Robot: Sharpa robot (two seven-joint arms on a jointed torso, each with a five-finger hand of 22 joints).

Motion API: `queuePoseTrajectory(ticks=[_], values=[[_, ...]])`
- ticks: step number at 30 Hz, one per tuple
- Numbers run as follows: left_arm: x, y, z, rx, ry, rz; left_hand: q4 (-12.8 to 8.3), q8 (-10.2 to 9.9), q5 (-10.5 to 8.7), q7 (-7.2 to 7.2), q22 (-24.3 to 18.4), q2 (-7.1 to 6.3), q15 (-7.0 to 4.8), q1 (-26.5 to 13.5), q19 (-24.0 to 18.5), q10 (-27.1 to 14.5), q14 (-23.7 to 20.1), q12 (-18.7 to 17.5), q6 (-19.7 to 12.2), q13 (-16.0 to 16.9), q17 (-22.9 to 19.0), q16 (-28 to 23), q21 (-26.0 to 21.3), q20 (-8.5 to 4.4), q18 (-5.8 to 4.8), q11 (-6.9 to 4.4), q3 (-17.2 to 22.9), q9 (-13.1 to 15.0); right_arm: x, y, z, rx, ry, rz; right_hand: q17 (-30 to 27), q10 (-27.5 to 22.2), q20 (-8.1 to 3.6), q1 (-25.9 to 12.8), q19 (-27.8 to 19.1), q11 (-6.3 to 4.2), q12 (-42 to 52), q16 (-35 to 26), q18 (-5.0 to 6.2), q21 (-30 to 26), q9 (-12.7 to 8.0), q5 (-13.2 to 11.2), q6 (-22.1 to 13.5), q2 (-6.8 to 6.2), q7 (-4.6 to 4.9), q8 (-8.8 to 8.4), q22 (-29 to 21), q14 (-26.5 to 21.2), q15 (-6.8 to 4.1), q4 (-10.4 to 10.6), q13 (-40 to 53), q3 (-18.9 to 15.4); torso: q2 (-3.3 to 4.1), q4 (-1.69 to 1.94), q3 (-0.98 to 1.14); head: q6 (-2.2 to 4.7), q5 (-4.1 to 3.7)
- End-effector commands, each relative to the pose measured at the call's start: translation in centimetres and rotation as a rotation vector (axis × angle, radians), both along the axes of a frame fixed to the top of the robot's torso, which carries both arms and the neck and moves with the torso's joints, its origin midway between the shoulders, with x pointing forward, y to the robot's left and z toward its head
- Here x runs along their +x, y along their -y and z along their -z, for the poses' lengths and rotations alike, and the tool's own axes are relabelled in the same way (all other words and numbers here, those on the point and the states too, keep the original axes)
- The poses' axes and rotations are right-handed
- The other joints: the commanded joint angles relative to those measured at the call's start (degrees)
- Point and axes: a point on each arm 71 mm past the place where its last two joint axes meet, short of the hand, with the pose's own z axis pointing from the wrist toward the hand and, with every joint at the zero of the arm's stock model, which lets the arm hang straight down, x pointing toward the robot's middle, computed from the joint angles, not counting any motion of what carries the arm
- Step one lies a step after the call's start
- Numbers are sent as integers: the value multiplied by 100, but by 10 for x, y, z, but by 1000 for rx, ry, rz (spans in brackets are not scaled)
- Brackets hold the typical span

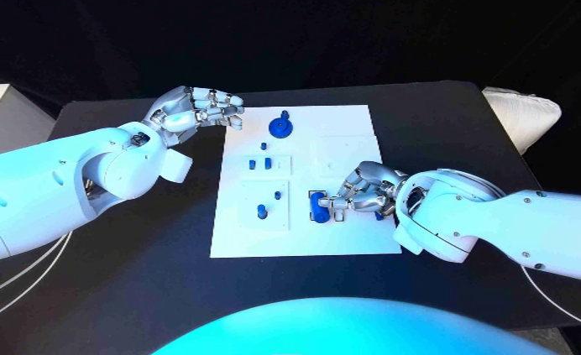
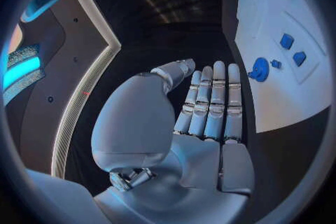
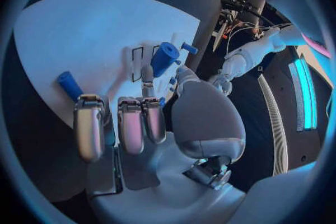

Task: Assemble the parts on the task board

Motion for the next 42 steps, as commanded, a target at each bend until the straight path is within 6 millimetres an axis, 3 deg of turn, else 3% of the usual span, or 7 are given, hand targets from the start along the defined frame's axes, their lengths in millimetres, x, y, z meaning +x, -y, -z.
queuePoseTrajectory(ticks=[1, 3, 9, 22, 27, 28, 42], values=[[-1, 1, 0, -12, -2, 11, -5, -24, 40, 15, -3, 47, 7, 14, 56, 27, 28, -37, 15, 6, 15, -32, -24, 2, 0, 3, -7, -8, -4, -4, -2, 29, 6, -88, 1257, 442, -42, 360, 514, -42, 57, 33, -73, 56, 11, -180, -51, -43, -1, 41, 1346, 541, -53, -16, 1332, -39, 1, -2, -3, 0, 9], [-1, 1, 0, -12, -3, 12, -5, -24, 40, 15, -3, 47, 7, 14, 56, 27, 28, -37, 15, 6, 15, -32, -24, 2, 0, 3, -7, -8, -5, -4, -3, 38, 8, -100, 1272, 444, -48, 614, 518, -51, 59, 39, -77, 77, 16, -449, -35, -55, -10, 69, 1355, 544, -58, -11, 1336, -7, 5, 1, -3, 0, 5], [-1, 2, 1, -12, -6, 13, -5, -24, 40, 15, -3, 47, 7, 14, 56, 27, 28, -37, 15, 6, 15, -32, -24, 2, 0, 3, -7, -8, -6, -3, -3, 43, 9, -118, 1307, 460, -51, 1000, 527, -56, 81, 52, -86, 118, 6, -666, -23, -56, -17, 94, 1372, 552, -64, -26, 1356, 69, 3, 11, -6, 0, 3], [-1, 1, 1, -12, -8, 14, 4, -25, 41, 16, -4, 59, 9, 8, 59, 30, 31, -42, 19, 6, 23, -42, -29, 3, 0, 4, -5, -9, -2, -3, -1, 19, 10, -109, 1324, 464, -61, 1222, 531, -76, 87, 59, -90, 140, 6, -652, 34, -32, -41, 140, 1381, 555, -77, -17, 1363, 128, 6, 10, -12, 0, 14], [-2, 1, 1, -11, -9, 14, 11, -26, 42, 17, -4, 67, 10, 3, 60, 31, 33, -45, 21, 7, 27, -47, -31, 3, -1, 5, -3, -10, 1, -3, 1, 8, 18, -87, 1332, 467, -70, 1149, 534, -85, 89, 61, -92, 151, -3, -588, 54, 126, -50, 160, 1386, 557, -88, 16, 1367, 166, 7, 12, -14, 0, 20], [-2, 1, 2, -11, -10, 14, 19, -27, 43, 18, -5, 73, 11, -5, 61, 32, 35, -47, 22, 7, 30, -50, -34, 4, -1, 6, -4, -10, 2, -3, 1, 7, 18, -85, 1337, 469, -71, 926, 536, -83, 91, 63, -94, 162, -10, -405, 56, 252, -48, 164, 1390, 558, -85, 16, 1369, 142, 7, 14, -15, 0, 17], [-1, 1, 3, -8, -19, 19, 31, -30, 50, 15, -8, 96, 10, -6, 64, 34, 37, -54, 27, 7, 41, -66, -43, 4, 0, 3, 8, -12, 5, -6, 4, -1, 8, -88, 1364, 482, -75, 822, 543, -91, 113, 75, -101, 197, -12, -352, 63, 263, -57, 183, 1402, 565, -91, 12, 1384, 104, 7, 5, -7, 0, 7]])
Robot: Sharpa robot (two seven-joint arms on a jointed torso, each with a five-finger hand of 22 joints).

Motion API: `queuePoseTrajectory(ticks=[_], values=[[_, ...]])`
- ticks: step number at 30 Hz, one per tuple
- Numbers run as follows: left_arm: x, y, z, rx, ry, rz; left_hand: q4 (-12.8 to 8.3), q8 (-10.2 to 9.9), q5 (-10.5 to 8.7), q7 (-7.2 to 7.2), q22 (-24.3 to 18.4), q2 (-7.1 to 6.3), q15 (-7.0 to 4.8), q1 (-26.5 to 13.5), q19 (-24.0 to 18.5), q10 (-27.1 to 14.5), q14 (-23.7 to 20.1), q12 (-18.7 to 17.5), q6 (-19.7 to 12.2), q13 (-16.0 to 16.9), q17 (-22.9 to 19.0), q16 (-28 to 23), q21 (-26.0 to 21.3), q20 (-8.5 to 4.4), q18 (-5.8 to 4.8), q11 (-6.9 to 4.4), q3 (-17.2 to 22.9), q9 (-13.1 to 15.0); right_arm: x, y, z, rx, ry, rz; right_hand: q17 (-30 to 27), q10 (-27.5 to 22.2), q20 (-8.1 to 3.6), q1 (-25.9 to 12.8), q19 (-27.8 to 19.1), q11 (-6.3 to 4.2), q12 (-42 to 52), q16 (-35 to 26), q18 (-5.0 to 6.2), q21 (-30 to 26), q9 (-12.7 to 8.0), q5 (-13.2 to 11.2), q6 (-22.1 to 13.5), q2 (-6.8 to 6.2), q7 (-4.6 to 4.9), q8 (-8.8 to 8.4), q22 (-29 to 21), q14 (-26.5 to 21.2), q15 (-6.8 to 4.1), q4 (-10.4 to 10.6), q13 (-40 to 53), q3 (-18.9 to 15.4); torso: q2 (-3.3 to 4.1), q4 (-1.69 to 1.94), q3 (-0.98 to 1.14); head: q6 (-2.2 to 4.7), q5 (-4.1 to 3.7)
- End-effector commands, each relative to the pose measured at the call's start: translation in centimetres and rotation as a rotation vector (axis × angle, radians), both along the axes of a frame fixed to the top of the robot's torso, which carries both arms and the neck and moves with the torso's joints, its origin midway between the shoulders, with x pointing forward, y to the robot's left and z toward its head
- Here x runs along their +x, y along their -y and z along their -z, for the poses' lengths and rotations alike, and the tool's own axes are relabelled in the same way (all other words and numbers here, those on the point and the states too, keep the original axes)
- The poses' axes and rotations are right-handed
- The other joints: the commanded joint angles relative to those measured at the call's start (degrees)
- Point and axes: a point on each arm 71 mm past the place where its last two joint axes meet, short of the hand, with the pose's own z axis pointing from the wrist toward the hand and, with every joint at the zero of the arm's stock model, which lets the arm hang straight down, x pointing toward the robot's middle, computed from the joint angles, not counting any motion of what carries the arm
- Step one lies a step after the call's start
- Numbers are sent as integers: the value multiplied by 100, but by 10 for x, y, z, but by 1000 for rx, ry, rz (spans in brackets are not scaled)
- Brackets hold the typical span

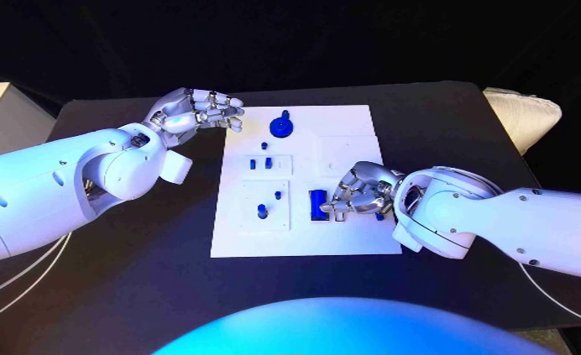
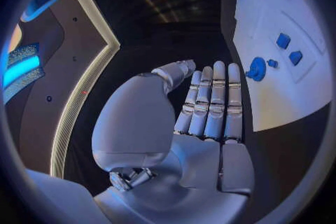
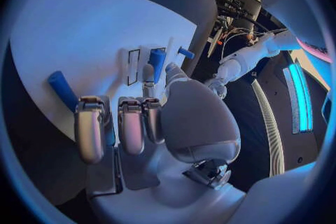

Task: Assemble the parts on the task board

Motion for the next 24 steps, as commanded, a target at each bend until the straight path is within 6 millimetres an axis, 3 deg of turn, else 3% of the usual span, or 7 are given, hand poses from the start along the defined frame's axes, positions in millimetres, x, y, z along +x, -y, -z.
queuePoseTrajectory(ticks=[1, 13, 24], values=[[-1, 2, 0, -13, -8, 20, 26, -31, 22, 15, -7, 45, 8, 9, 23, 35, 37, -35, 28, 8, 9, -27, -22, 1, 1, 2, 11, -10, -1, -2, 1, -11, -5, -19, 1364, 499, -36, -48, 545, -33, 12, 29, -101, 23, -7, 21, 27, -21, -24, 28, 1401, 565, -50, -18, 1386, -42, -4, -3, 6, 0, -2], [-1, 2, 0, -13, -10, 20, 19, -33, 23, 14, -5, 49, 6, 21, 25, 36, 37, -37, 29, 8, 13, -33, -23, -1, 2, 1, 17, -11, -3, -4, 3, -22, -7, -51, 1351, 496, -44, 154, 540, -38, 5, 23, -96, -5, -13, -84, 7, -234, -27, 58, 1396, 561, -58, -40, 1385, -91, -9, -1, 8, 0, -6], [-1, 2, 1, -13, -10, 20, 14, -34, 24, 15, -3, 57, 4, 32, 27, 38, 39, -40, 32, 8, 17, -39, -22, -3, 3, 1, 25, -11, -4, 1, -2, 19, 40, -34, 1347, 497, -44, 176, 538, -40, 5, 21, -94, -17, -12, -92, 17, -266, -32, 71, 1393, 560, -57, -37, 1385, -102, -12, -7, 11, 0, -18]])
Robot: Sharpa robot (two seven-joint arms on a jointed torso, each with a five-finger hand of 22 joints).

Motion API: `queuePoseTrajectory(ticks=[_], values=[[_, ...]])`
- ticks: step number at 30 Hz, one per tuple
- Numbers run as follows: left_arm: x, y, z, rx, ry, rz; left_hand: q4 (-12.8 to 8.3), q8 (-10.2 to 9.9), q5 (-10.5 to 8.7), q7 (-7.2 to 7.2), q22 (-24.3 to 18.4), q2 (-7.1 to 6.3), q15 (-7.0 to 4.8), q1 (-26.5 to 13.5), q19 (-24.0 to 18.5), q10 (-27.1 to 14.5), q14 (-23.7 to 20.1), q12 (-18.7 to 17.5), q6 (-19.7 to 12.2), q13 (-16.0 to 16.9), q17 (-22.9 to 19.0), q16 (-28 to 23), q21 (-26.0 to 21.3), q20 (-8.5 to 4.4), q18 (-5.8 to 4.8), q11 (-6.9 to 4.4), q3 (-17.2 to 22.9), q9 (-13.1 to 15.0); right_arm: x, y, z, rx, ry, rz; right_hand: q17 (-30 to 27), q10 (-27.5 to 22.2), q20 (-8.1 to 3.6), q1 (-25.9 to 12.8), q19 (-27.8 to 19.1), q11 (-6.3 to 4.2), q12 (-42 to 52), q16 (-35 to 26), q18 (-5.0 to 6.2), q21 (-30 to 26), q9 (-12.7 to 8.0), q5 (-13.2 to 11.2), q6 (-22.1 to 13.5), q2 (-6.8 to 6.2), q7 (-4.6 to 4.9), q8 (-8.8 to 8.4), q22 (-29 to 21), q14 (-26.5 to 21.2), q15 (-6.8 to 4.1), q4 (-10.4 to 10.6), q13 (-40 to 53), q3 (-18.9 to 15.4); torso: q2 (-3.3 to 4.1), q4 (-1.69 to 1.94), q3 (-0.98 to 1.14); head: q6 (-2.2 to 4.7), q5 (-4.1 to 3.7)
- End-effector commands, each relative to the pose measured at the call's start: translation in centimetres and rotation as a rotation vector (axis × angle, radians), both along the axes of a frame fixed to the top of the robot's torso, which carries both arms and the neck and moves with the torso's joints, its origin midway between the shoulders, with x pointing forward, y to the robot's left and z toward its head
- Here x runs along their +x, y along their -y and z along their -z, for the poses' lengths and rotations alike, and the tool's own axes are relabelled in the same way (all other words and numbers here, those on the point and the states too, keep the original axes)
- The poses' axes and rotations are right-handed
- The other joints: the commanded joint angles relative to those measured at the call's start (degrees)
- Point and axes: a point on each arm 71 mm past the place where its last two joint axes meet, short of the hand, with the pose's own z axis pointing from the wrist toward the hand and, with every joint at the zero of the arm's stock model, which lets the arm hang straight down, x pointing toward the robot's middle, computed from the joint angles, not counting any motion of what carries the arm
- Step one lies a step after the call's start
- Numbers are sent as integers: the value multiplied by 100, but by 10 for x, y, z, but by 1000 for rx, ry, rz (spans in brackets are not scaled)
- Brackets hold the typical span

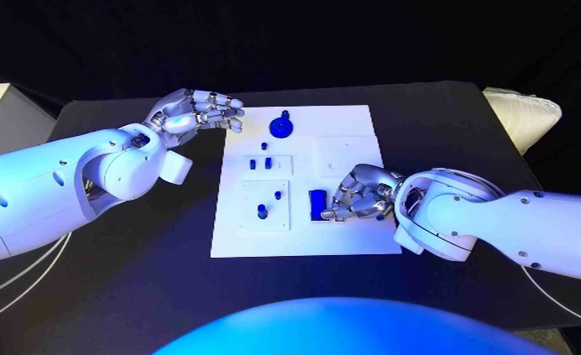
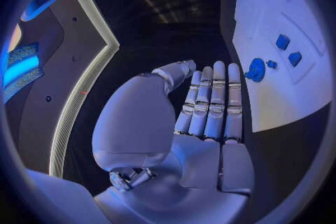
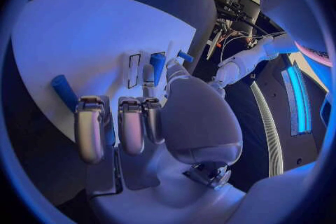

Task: Assemble the parts on the task board

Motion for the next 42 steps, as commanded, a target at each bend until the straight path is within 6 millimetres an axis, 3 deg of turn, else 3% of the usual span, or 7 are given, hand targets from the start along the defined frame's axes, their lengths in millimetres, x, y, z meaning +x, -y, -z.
queuePoseTrajectory(ticks=[1, 7, 14, 21, 36, 42], values=[[-1, 2, 0, -15, -2, 16, 14, -34, 24, 15, -3, 33, 4, 7, 27, 38, 39, -11, 32, 9, 5, -39, -22, -2, 3, 1, 25, -6, -1, 2, -4, 33, 47, -6, 1324, 479, -45, 31, 534, -39, -30, 13, -90, -37, -11, -19, -2, -43, -27, 20, 1389, 577, -37, -17, 1365, -26, -5, -5, 3, 0, -18], [-1, 3, 1, -15, -3, 17, 14, -34, 24, 15, -3, 33, 4, 7, 27, 38, 39, -11, 32, 9, 5, -39, -22, -2, 3, 1, 25, -6, -2, 6, -7, 52, 67, -9, 1351, 499, -43, 207, 540, -36, 8, 24, -96, -8, -16, -37, -17, -109, -25, 30, 1399, 583, -34, -36, 1390, -9, -10, -32, 9, 0, -26], [-1, 5, 2, -18, -7, 24, 14, -34, 24, 15, -3, 33, 4, 7, 27, 38, 39, -11, 32, 9, 5, -39, -22, -2, 3, 1, 25, -6, -2, 2, -4, 34, 56, -31, 1356, 517, -46, 310, 545, -48, 42, 26, -101, 18, -15, -63, 9, -90, -41, 53, 1407, 585, -41, -34, 1411, 28, -10, -10, 2, 0, -30], [-1, 5, 3, -18, -8, 23, 7, -37, 23, 17, 3, 37, 4, 16, 28, 40, 42, -16, 34, 9, 13, -51, -20, -4, 2, 2, 28, -8, -3, -3, 3, 3, 49, -33, 1367, 522, -49, 350, 549, -55, 51, 30, -104, 38, -14, -71, 22, -85, -48, 62, 1413, 587, -46, -34, 1417, 41, 0, -12, -6, 0, -24], [-2, 3, 3, -17, -9, 20, 7, -39, 21, 18, 6, 37, 6, 16, 28, 42, 44, -19, 35, 9, 18, -57, -20, -5, 0, 4, 27, -10, 0, -4, 9, -50, 70, 4, 1371, 528, -57, 381, 552, -65, 61, 32, -107, 52, -16, -72, 43, -27, -58, 77, 1417, 588, -56, -10, 1424, 77, -2, -15, 2, 0, 2], [-2, 3, 3, -16, -9, 19, 7, -39, 21, 18, 6, 37, 6, 16, 28, 42, 44, -19, 35, 9, 18, -57, -20, -5, 0, 4, 27, -10, 1, -2, 9, -57, 71, 17, 1381, 532, -63, 316, 554, -67, 67, 36, -109, 65, -24, -65, 47, 64, -59, 82, 1422, 590, -60, 12, 1428, 97, -3, -21, 0, 0, 7]])
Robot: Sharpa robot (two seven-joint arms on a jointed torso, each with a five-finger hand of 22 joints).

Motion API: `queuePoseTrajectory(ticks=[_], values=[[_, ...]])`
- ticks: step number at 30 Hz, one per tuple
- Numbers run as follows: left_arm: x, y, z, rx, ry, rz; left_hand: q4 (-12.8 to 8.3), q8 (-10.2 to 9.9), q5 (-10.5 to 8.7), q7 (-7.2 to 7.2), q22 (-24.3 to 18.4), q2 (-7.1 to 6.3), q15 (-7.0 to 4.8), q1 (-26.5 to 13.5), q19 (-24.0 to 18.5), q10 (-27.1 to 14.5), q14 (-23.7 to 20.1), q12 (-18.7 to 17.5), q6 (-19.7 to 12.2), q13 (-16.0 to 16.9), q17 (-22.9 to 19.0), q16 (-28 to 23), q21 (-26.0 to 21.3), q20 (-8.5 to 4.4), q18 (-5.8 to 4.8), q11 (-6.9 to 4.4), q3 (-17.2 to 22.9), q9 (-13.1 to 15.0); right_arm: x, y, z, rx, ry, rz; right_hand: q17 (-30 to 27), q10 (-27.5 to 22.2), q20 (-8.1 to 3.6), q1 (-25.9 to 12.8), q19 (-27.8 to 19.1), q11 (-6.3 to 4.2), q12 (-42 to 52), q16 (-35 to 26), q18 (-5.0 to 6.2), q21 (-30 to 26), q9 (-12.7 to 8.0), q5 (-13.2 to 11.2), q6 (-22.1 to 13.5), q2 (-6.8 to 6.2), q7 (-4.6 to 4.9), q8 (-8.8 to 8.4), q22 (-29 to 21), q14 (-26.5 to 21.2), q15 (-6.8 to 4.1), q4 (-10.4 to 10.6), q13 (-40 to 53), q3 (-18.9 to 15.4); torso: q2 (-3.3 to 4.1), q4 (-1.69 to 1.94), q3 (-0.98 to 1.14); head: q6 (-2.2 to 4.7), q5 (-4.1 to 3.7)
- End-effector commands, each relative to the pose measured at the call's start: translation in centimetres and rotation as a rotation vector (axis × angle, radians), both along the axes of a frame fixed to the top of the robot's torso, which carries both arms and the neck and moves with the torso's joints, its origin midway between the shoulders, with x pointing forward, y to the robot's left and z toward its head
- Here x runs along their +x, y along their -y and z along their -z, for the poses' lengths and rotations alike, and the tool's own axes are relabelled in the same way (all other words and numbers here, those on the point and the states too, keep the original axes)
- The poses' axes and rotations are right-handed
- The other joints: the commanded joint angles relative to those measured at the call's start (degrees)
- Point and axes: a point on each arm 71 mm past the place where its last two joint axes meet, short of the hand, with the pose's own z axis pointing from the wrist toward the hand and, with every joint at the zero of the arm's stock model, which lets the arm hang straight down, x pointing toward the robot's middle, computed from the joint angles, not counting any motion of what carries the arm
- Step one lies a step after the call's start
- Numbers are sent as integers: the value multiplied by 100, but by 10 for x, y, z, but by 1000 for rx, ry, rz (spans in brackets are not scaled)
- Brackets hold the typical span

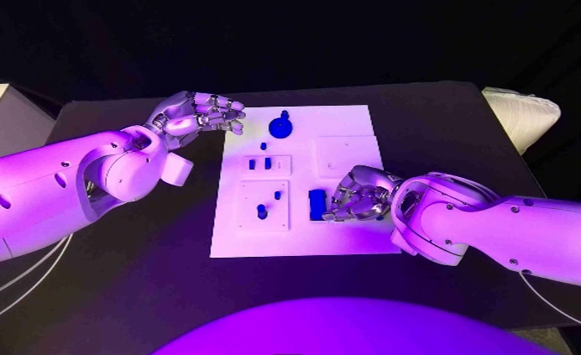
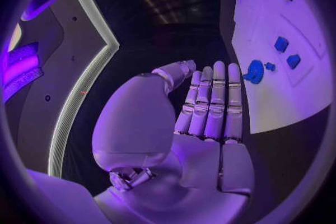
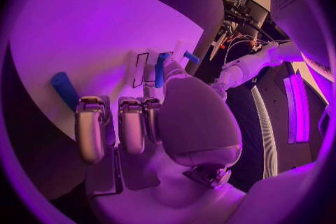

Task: Assemble the parts on the task board

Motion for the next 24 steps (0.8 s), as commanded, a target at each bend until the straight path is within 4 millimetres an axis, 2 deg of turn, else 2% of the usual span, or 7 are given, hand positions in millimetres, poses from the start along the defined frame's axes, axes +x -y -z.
queuePoseTrajectory(ticks=[1, 6, 18, 24], values=[[-1, 2, -1, -15, -1, 15, 7, -39, 22, 18, 6, 38, 6, 16, 28, 42, 44, -19, 35, 9, 5, -22, -20, -4, 1, 4, 27, -5, 1, 1, 1, -21, 12, 12, 1383, 531, -43, -22, 534, -26, 37, 36, -109, 19, -8, -19, 8, 97, -21, 36, 1418, 569, -39, 13, 1426, 31, -1, -4, 2, 0, 2], [-1, 2, -1, -15, -1, 15, 7, -39, 22, 18, 6, 38, 6, 16, 28, 42, 44, -19, 35, 9, 5, -22, -20, -4, 1, 4, 27, -5, 0, 1, 1, -21, 8, 8, 1381, 529, -44, -50, 534, -26, 32, 35, -109, 17, -10, -12, 7, 104, -20, 37, 1418, 568, -40, 12, 1423, 25, -5, -2, 2, 0, -7], [-1, 1, -1, -14, -2, 14, 7, -39, 22, 18, 6, 38, 6, 16, 28, 42, 44, -19, 35, 9, 5, -22, -20, -4, 1, 4, 27, -5, -5, 6, -2, 23, -1, -5, 1345, 513, -45, -88, 522, -22, -1, 19, -97, -49, -17, -15, -10, -13, -15, 39, 1401, 560, -38, -4, 1404, -40, -6, -1, 1, 0, -18], [-1, 1, -1, -13, -2, 12, 7, -39, 22, 18, 6, 38, 6, 16, 28, 42, 44, -19, 35, 9, 5, -22, -20, -4, 1, 4, 27, -5, -8, 16, -12, 108, 34, 8, 1302, 498, -15, -10, 505, 50, -28, -1, -80, -146, -73, 9, -234, -58, 76, -79, 1376, 550, 14, -17, 1390, -39, -9, -12, 4, 0, -37]])
